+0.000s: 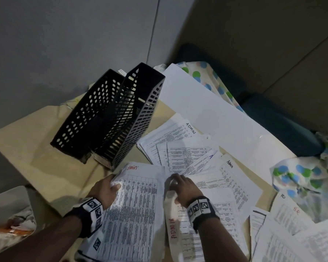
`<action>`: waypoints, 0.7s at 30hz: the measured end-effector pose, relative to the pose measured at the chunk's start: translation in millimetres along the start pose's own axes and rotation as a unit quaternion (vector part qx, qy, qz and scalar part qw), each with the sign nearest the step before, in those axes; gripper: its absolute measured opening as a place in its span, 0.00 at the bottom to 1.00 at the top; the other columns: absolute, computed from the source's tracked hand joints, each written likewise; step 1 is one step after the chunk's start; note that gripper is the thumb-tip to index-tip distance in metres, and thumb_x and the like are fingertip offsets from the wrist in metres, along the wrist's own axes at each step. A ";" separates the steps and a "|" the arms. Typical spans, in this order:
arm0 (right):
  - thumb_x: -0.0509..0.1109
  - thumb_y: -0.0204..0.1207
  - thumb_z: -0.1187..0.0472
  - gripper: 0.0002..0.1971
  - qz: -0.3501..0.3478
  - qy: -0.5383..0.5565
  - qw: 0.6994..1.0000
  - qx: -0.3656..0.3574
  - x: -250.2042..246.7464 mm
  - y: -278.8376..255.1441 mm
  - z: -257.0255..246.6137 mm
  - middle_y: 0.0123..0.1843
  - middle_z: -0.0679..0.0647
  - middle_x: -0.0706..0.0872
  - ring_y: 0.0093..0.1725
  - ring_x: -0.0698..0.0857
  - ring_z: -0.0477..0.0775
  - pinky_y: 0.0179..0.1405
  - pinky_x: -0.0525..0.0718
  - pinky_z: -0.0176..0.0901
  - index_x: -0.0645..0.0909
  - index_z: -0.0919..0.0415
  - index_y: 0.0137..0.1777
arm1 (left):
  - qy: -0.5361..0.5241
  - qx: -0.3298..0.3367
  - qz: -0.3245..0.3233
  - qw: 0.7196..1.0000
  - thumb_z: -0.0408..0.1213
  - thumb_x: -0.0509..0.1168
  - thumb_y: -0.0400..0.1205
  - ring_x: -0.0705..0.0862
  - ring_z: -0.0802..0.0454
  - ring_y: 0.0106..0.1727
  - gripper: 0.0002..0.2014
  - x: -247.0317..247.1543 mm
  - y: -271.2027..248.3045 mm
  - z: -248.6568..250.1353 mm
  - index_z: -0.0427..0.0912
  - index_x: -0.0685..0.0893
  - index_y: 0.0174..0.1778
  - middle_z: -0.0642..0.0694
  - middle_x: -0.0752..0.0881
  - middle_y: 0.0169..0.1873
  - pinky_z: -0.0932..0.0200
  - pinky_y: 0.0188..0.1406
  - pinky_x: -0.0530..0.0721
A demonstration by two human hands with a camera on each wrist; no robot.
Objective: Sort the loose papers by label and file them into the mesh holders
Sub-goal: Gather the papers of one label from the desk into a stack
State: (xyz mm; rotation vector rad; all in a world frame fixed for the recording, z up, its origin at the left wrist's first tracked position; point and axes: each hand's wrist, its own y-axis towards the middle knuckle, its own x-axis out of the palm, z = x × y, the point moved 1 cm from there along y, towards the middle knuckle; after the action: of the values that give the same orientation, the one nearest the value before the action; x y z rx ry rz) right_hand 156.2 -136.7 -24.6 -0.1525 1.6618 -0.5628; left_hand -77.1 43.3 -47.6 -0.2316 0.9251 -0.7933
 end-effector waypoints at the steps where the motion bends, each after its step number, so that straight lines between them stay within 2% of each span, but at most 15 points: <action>1: 0.82 0.61 0.58 0.25 -0.007 0.006 1.000 0.000 -2.1 3.5 -2.2 0.72 0.49 0.71 0.69 0.72 0.55 0.70 0.74 0.51 0.84 0.52 0.60 | 0.003 -0.003 -0.001 1.000 0.43 0.65 0.81 0.85 0.35 0.51 0.21 -0.5 0.3 0.4 0.50 0.75 0.71 0.36 0.89 0.50 0.57 0.41 0.76; 3: 0.83 0.59 0.60 0.26 -0.015 0.002 1.000 -0.004 -4.7 6.6 -5.6 0.67 0.49 0.73 0.64 0.74 0.55 0.66 0.77 0.51 0.84 0.52 0.60 | 0.005 -0.010 -0.001 1.000 0.44 0.65 0.81 0.85 0.35 0.53 0.21 -1.0 1.4 0.5 0.50 0.75 0.71 0.36 0.88 0.52 0.54 0.46 0.80; 5: 0.83 0.58 0.64 0.31 -0.014 0.017 1.000 0.005 -3.2 4.6 -4.3 0.66 0.50 0.74 0.61 0.77 0.55 0.62 0.80 0.52 0.80 0.53 0.63 | 0.003 -0.016 -0.001 1.000 0.45 0.65 0.80 0.85 0.35 0.55 0.21 -1.3 1.3 0.9 0.50 0.76 0.70 0.36 0.88 0.54 0.55 0.48 0.80; 8: 0.84 0.57 0.66 0.40 -0.009 0.042 0.999 0.024 -0.6 1.6 0.6 0.67 0.50 0.75 0.58 0.82 0.57 0.58 0.81 0.53 0.70 0.54 0.69 | 0.000 -0.018 0.000 1.000 0.45 0.65 0.80 0.85 0.36 0.53 0.20 -1.2 1.2 -0.8 0.51 0.77 0.69 0.37 0.88 0.53 0.57 0.44 0.78; 11: 0.86 0.55 0.59 0.46 -0.021 -0.022 0.999 0.023 1.0 6.4 1.9 0.69 0.51 0.77 0.65 0.78 0.58 0.68 0.72 0.53 0.65 0.54 0.73 | 0.004 -0.013 -0.003 1.000 0.45 0.64 0.80 0.85 0.36 0.52 0.19 -1.3 -0.6 -0.3 0.51 0.77 0.68 0.37 0.88 0.52 0.58 0.42 0.75; 14: 0.84 0.58 0.59 0.43 -0.047 -0.022 0.998 0.036 -3.1 8.5 -1.6 0.69 0.51 0.81 0.70 0.72 0.57 0.80 0.55 0.62 0.65 0.52 0.71 | 0.001 -0.012 -0.002 1.000 0.44 0.65 0.80 0.85 0.35 0.54 0.20 -1.8 -2.2 -0.7 0.50 0.77 0.69 0.37 0.88 0.54 0.58 0.43 0.75; 15: 0.83 0.60 0.60 0.40 -0.056 -0.015 0.997 0.041 -4.2 7.3 -3.0 0.67 0.52 0.82 0.70 0.73 0.57 0.80 0.56 0.62 0.66 0.52 0.70 | -0.002 -0.012 -0.002 1.000 0.44 0.65 0.80 0.85 0.35 0.55 0.20 -2.1 -3.0 -0.9 0.50 0.77 0.69 0.37 0.88 0.54 0.58 0.44 0.76; 16: 0.81 0.62 0.62 0.36 -0.063 0.002 0.997 0.052 -4.4 5.1 -3.6 0.65 0.52 0.84 0.67 0.76 0.57 0.78 0.62 0.60 0.67 0.51 0.68 | -0.006 -0.010 -0.002 1.000 0.44 0.66 0.80 0.85 0.35 0.55 0.21 -2.0 -3.5 -1.8 0.49 0.77 0.69 0.37 0.88 0.54 0.58 0.45 0.77; 18: 0.77 0.69 0.65 0.27 -0.054 0.081 0.991 0.097 -3.2 -2.6 -1.9 0.59 0.51 0.88 0.57 0.83 0.56 0.65 0.79 0.55 0.69 0.46 0.62 | -0.018 -0.015 0.002 1.000 0.45 0.66 0.79 0.85 0.36 0.52 0.21 -1.8 -3.7 -3.9 0.47 0.77 0.69 0.35 0.88 0.53 0.56 0.47 0.79; 20: 0.71 0.74 0.64 0.22 -0.031 0.123 0.985 0.121 -3.2 -11.1 1.1 0.53 0.51 0.89 0.50 0.86 0.55 0.54 0.86 0.53 0.70 0.42 0.61 | -0.031 -0.035 0.003 0.999 0.49 0.67 0.79 0.85 0.35 0.49 0.21 -3.5 -3.2 -6.0 0.40 0.80 0.64 0.33 0.89 0.51 0.53 0.47 0.82; 21: 0.68 0.76 0.65 0.24 -0.021 0.129 0.984 0.124 -3.7 -14.5 3.6 0.50 0.51 0.90 0.48 0.87 0.54 0.51 0.87 0.51 0.68 0.40 0.66 | -0.035 -0.051 0.001 0.998 0.51 0.67 0.78 0.85 0.35 0.49 0.22 -4.6 -2.9 -7.2 0.37 0.81 0.61 0.32 0.89 0.49 0.52 0.47 0.83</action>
State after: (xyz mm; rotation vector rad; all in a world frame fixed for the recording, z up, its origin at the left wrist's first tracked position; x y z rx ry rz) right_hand 157.2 -148.7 -15.1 0.0709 1.8241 -0.8459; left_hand -85.9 45.5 -47.6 -0.3449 0.9005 -0.7339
